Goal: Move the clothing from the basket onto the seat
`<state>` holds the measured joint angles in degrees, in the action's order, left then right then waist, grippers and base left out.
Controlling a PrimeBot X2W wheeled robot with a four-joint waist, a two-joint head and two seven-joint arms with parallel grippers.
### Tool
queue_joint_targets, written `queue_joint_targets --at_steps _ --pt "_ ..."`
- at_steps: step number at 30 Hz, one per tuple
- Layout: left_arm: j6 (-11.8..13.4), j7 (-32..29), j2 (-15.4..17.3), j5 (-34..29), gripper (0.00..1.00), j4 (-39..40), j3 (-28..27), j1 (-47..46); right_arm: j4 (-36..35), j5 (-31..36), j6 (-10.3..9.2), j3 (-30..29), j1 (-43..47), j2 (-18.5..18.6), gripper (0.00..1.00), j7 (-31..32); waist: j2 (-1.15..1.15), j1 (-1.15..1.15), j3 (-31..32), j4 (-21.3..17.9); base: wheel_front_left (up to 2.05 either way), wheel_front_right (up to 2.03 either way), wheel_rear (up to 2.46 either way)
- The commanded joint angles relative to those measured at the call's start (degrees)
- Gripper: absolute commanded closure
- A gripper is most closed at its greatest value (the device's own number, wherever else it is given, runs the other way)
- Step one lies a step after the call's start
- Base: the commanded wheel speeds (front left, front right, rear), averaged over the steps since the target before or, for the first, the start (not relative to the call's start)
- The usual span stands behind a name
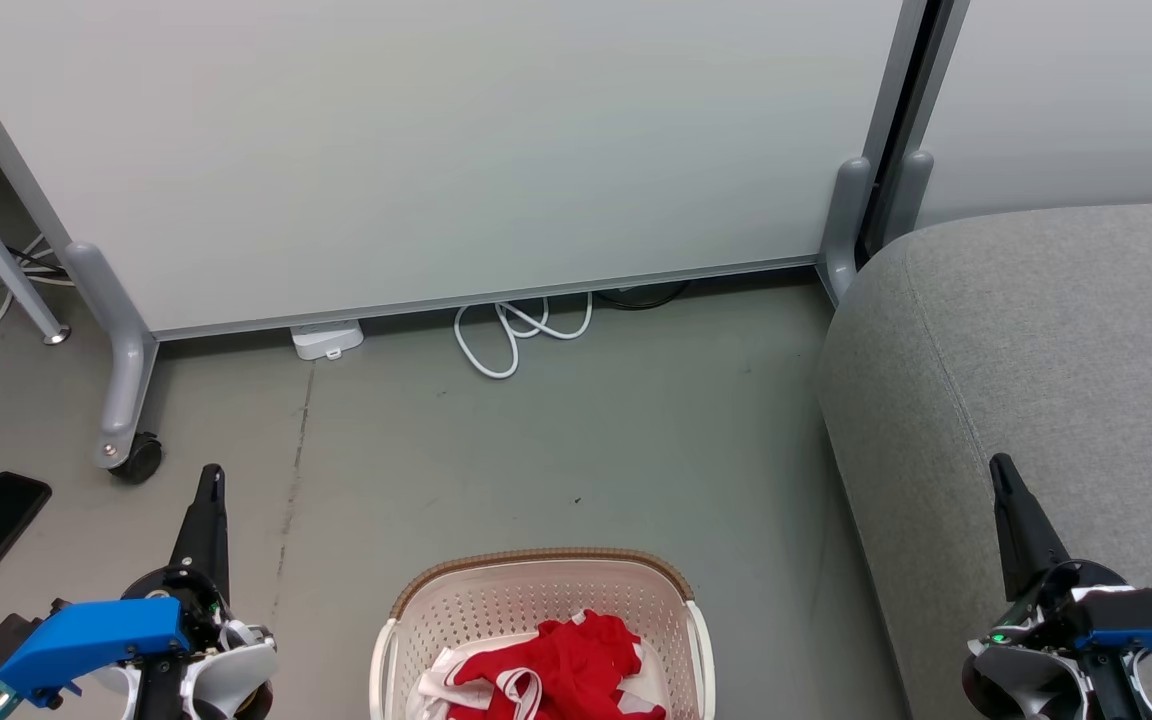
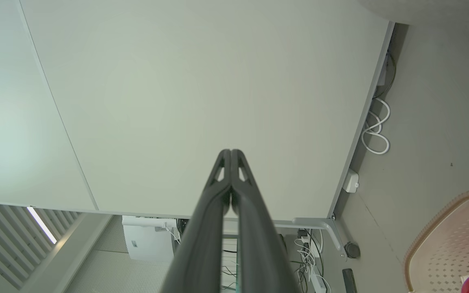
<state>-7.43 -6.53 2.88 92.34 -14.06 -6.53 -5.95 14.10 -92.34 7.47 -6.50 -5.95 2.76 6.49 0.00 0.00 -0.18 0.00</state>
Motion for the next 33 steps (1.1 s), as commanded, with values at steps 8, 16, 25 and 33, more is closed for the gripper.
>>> queue_joint_targets --at_steps 8,16,25,33 --pt "-0.1 -0.2 0.0 0.2 1.00 0.2 -0.1 -0.6 -0.2 -0.2 0.05 -0.1 -0.6 0.2 1.00 0.2 0.00 0.00 0.0 0.0 0.00 0.00 0.00" --pt "-0.1 -0.2 0.0 0.2 1.00 0.2 -0.1 -0.6 -0.2 -0.2 0.05 -0.1 -0.6 0.2 1.00 0.2 0.00 0.00 0.0 0.0 0.00 0.00 0.00" --pt "0.0 0.8 -0.4 -0.4 0.00 -2.0 0.6 2.3 2.0 0.2 -0.09 0.9 1.8 -0.3 0.00 -0.8 0.00 0.00 0.0 0.0 0.00 0.00 0.00" --pt "0.5 3.1 -0.4 -3.3 0.00 -1.3 1.8 2.1 2.3 2.9 -0.08 2.2 1.2 -0.2 0.00 -3.1 0.00 0.00 0.0 0.0 0.00 0.00 0.00"
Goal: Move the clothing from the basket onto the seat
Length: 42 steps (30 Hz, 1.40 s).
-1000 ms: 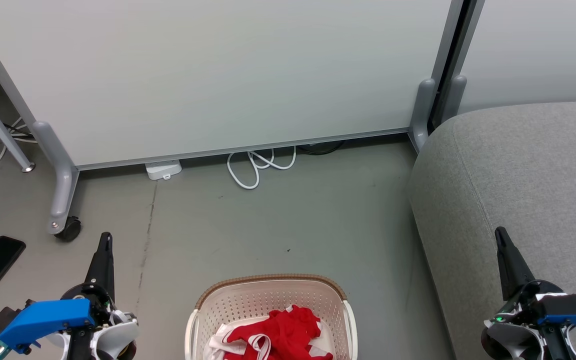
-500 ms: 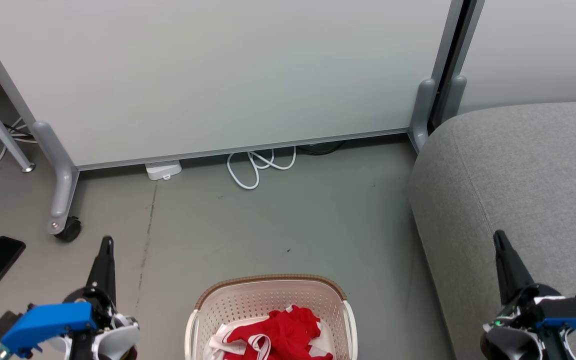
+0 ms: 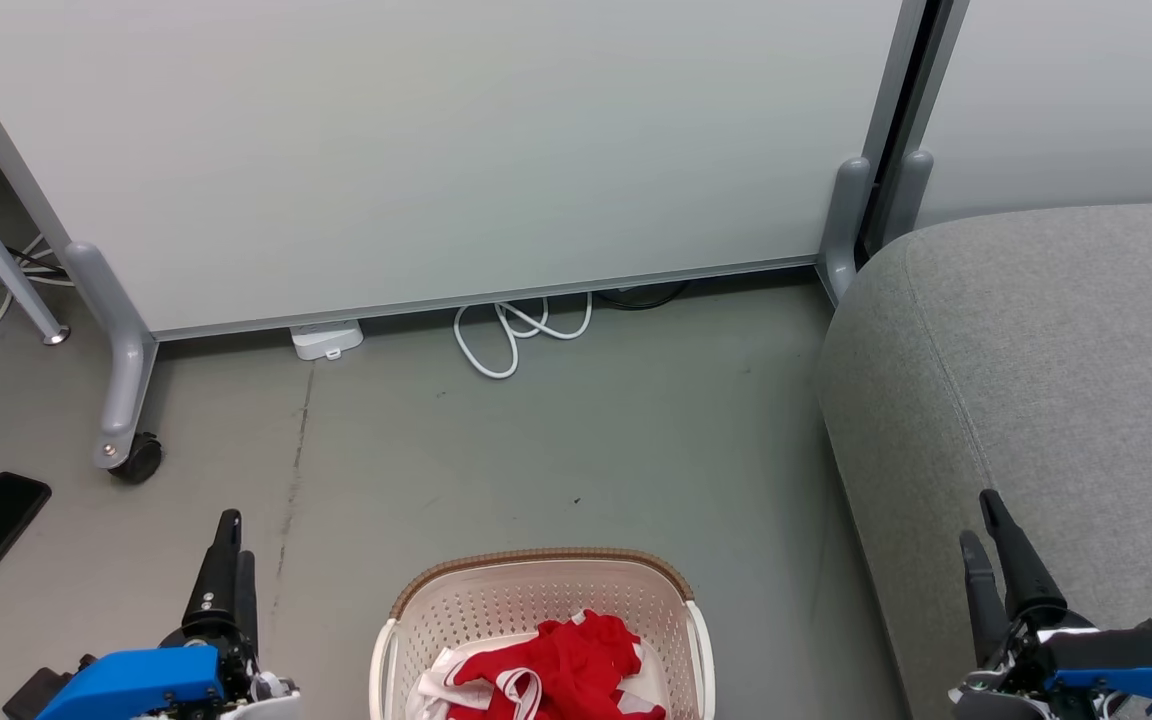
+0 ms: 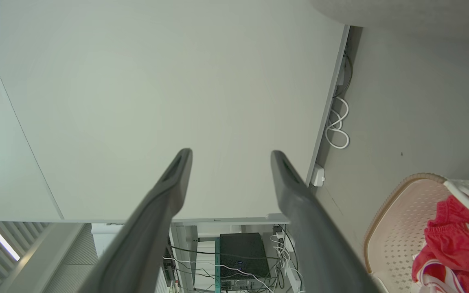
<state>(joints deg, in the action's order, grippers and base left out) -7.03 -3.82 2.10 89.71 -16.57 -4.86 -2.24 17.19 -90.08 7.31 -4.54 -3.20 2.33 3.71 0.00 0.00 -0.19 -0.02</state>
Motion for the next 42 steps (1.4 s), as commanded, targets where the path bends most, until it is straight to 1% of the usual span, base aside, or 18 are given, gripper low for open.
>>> queue_joint_targets --at_steps 1,6,15,27,38,42 --pt "0.3 0.7 0.4 -1.3 0.00 1.3 0.3 -1.6 -0.7 1.3 0.08 0.3 -1.6 0.2 0.00 -0.6 0.00 0.00 0.0 0.0 0.00 0.00 0.00" --pt "1.1 2.0 0.5 -6.3 0.00 2.0 1.0 -1.5 -0.4 5.4 0.09 0.4 -2.0 0.2 0.00 -1.9 0.00 0.00 0.0 0.0 0.00 0.00 0.00" --pt "2.7 4.2 0.5 -17.4 0.00 3.4 2.5 -1.1 -1.9 17.4 0.11 1.1 -2.2 0.3 0.00 -4.1 0.00 0.00 -0.1 0.0 0.00 0.00 0.00" --pt "3.4 6.8 1.7 -34.5 0.00 4.0 5.4 -0.4 -3.0 36.7 0.13 2.8 -1.6 0.4 0.00 -6.7 0.00 0.00 -0.1 0.2 0.00 0.00 0.00" --pt "3.4 9.1 3.3 -46.8 0.00 4.5 8.5 -0.3 -2.6 48.8 0.16 3.4 -2.0 0.4 0.00 -9.0 0.00 0.00 -0.1 0.5 0.00 0.00 0.00" --pt "3.6 9.8 3.6 -50.0 0.00 4.2 9.2 -0.3 -2.4 52.1 0.16 3.5 -2.1 0.5 0.00 -9.7 0.00 0.00 -0.1 0.5 0.00 0.00 0.00"
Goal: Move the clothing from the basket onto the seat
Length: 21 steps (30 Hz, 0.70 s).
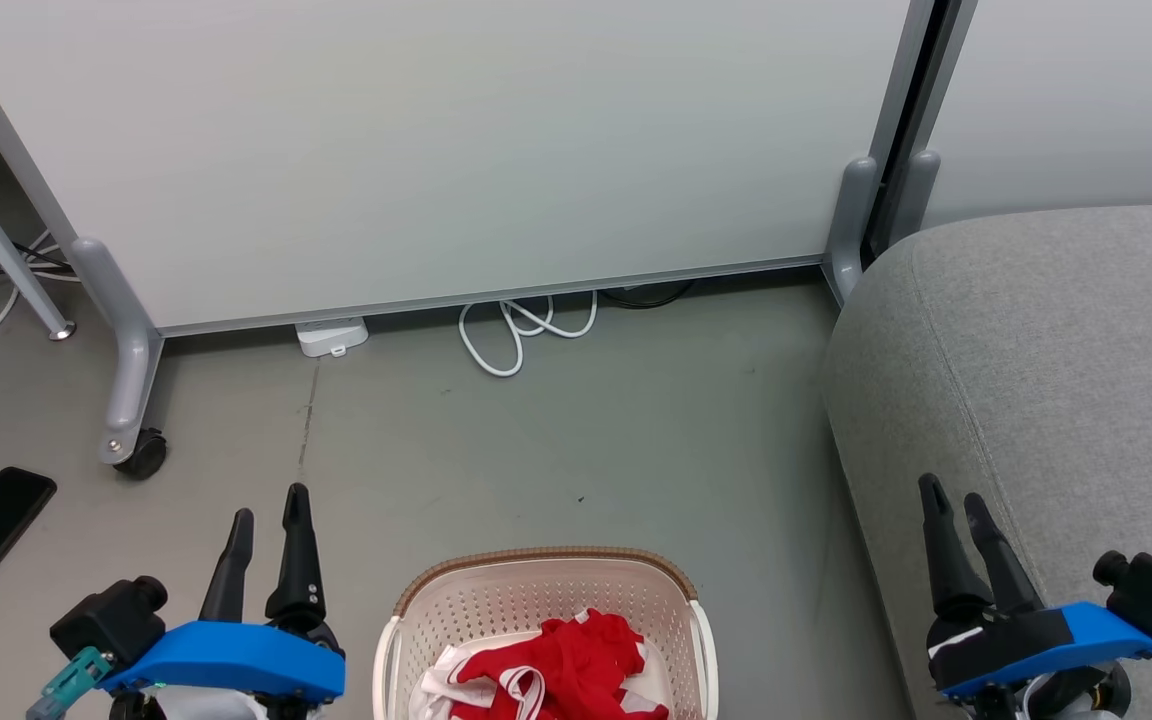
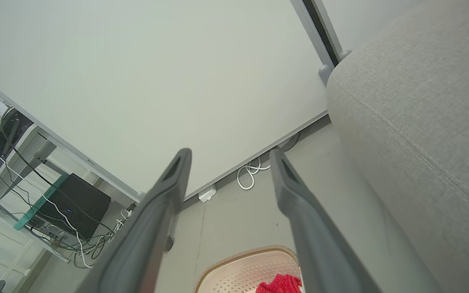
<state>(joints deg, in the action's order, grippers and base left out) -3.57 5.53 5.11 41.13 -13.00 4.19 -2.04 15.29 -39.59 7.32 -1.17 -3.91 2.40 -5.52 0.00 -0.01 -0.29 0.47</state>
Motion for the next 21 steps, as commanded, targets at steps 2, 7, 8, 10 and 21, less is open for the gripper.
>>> queue_joint_targets --at_steps 2,7,8,10,21 --pt "0.2 0.9 0.8 -2.9 0.00 0.5 0.5 -0.5 -0.5 3.2 0.16 0.1 -1.5 0.4 0.00 -0.8 0.00 0.01 0.0 0.0 0.00 0.00 0.00" --pt "0.4 1.5 1.0 -5.6 0.00 0.4 1.1 -0.6 -0.6 6.6 0.16 0.1 -1.6 0.4 0.00 -1.1 0.00 0.01 -0.1 0.1 0.00 0.00 0.00" --pt "0.1 1.8 1.1 -6.7 0.00 0.4 1.4 -0.6 -0.5 8.0 0.15 0.1 -1.5 0.4 0.00 -1.3 0.00 0.01 -0.1 0.1 0.00 0.00 0.00" --pt "0.0 2.0 1.2 -7.2 0.00 0.5 1.5 -0.6 -0.5 8.7 0.15 0.1 -1.5 0.4 0.00 -1.3 0.00 0.01 -0.1 0.1 0.00 0.00 0.00" --pt "-0.6 3.8 1.6 -13.7 0.00 1.1 2.6 -0.8 -0.2 16.0 0.17 -0.1 -1.6 0.5 0.00 -2.3 0.00 0.01 -0.3 -0.2 0.00 0.00 0.00"
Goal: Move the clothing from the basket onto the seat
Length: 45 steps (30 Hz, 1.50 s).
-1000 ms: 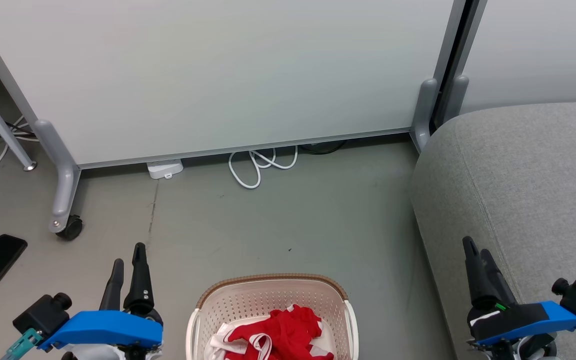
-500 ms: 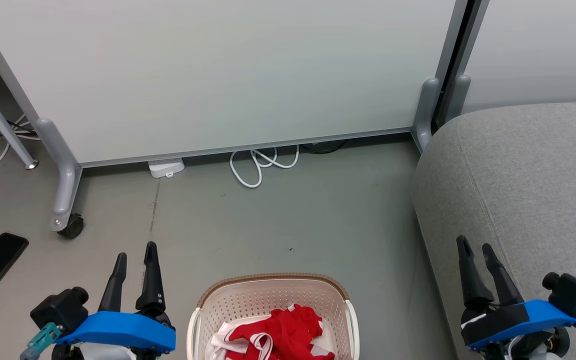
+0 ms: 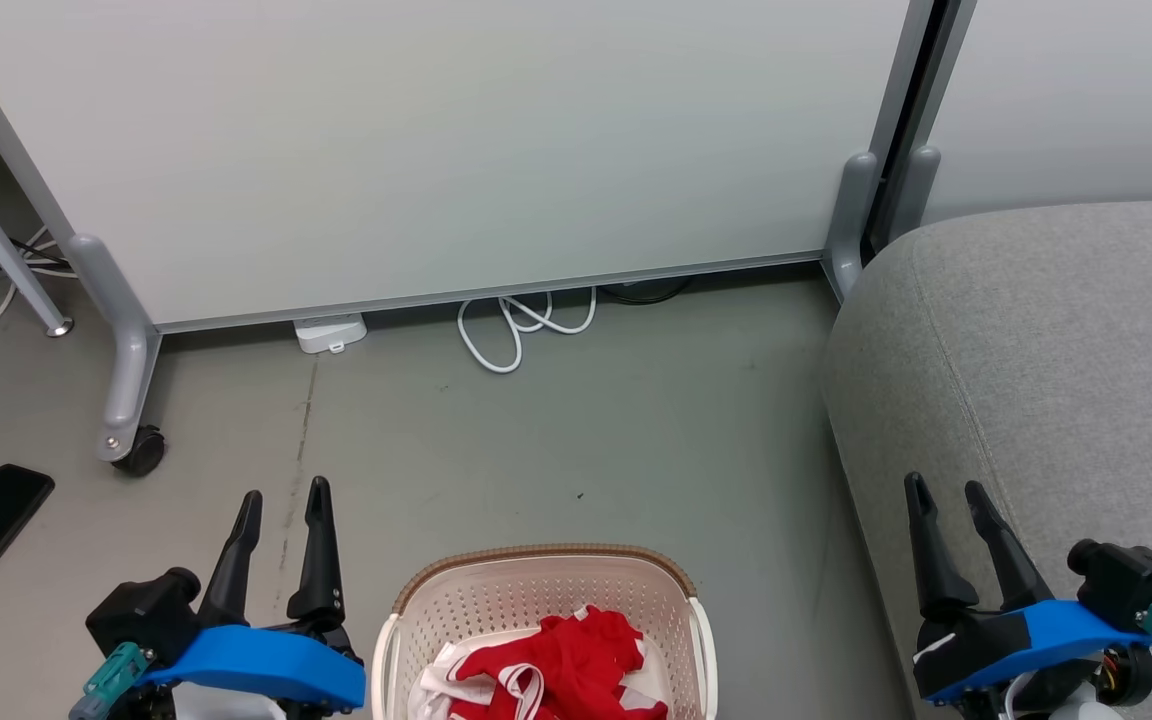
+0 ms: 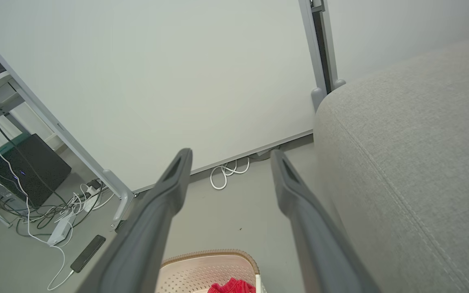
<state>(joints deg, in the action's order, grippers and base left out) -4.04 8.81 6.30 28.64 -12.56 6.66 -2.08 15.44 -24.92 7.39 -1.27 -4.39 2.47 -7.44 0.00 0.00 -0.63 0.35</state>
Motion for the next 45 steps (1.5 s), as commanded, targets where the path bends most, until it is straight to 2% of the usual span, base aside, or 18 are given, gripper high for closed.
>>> queue_joint_targets --at_steps 1,26,45 --pt "-0.2 0.7 0.4 -1.6 0.00 0.7 0.1 -0.7 -0.3 1.9 0.10 0.1 -1.2 0.4 0.00 -0.5 0.00 0.00 0.0 -0.1 0.00 0.00 0.00" --pt "-0.9 3.8 -1.1 -11.1 0.00 0.1 -1.0 -0.6 0.4 14.7 0.13 0.3 -1.7 0.5 0.00 -3.5 0.00 0.00 -0.3 -0.6 0.00 0.00 0.00" --pt "-1.6 5.9 -2.1 -17.7 0.00 -1.9 -2.3 0.6 1.3 19.9 0.16 1.8 -1.8 0.5 0.00 -6.3 0.00 0.00 -0.3 -1.0 0.00 0.00 0.00"
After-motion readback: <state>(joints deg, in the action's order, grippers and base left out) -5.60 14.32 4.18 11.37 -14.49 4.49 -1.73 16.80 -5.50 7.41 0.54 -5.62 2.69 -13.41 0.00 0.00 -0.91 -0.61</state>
